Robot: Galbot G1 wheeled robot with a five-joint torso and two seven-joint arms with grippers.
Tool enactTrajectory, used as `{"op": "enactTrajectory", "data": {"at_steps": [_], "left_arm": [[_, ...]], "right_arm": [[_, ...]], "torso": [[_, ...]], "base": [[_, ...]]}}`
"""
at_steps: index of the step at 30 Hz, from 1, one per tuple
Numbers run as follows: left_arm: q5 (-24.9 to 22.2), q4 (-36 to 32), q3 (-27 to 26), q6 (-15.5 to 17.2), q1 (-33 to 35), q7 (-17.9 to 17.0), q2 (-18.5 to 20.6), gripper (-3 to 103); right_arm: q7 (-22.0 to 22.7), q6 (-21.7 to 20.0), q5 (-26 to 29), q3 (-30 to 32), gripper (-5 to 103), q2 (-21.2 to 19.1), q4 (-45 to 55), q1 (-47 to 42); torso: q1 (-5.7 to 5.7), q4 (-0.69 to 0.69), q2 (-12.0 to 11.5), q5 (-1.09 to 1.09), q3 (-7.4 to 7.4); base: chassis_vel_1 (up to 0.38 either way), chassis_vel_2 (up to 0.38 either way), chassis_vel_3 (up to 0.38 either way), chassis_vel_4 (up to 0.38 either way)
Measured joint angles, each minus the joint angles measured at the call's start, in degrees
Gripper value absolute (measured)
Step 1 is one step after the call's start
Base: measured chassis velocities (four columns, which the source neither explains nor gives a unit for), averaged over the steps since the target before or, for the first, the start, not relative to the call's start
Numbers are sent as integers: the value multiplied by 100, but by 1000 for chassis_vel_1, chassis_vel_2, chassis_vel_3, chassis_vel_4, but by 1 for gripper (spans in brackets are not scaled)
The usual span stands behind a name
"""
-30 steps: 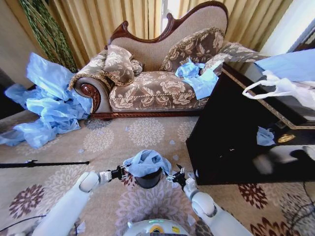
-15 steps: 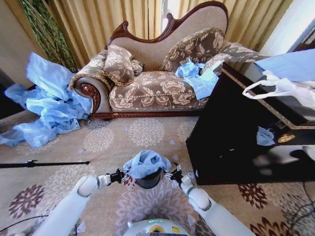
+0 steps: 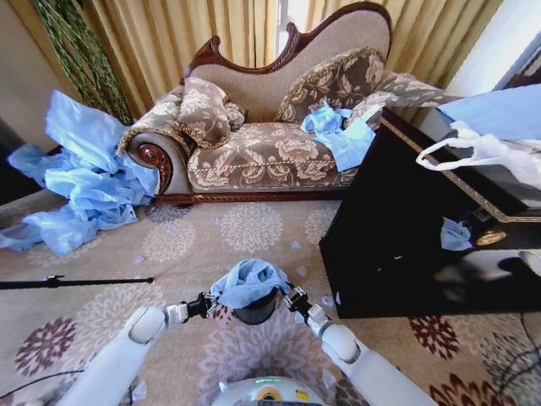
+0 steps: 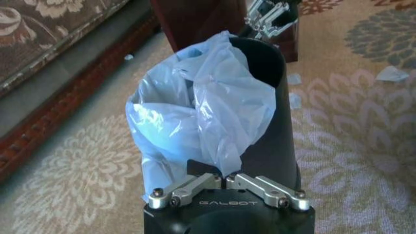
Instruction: Place a garbage bag over the trash bin.
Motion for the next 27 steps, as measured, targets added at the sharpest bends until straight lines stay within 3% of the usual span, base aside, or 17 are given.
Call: {"op": "enactTrajectory", "data": {"at_steps": [5,14,27], "left_arm": [[-74,-398,-174,-107,222,-116,67,0],[-73,-1259,-376,-378,789,-190,169,0],[29,-1059,-551,-898,1036,-105,219,0]], "right_arm": [[33,12,20,144,2,-109,225,-128],[46,-26,17,421,0,-257,578,-601],[53,-14,-57,524,0,-208,591,-773]], "torso": [[0,0,0,1,0],[0,0,1,0,0],[0,0,1,0,0]], "base": [[0,0,0,0],[0,0,0,0],[0,0,0,0]]}}
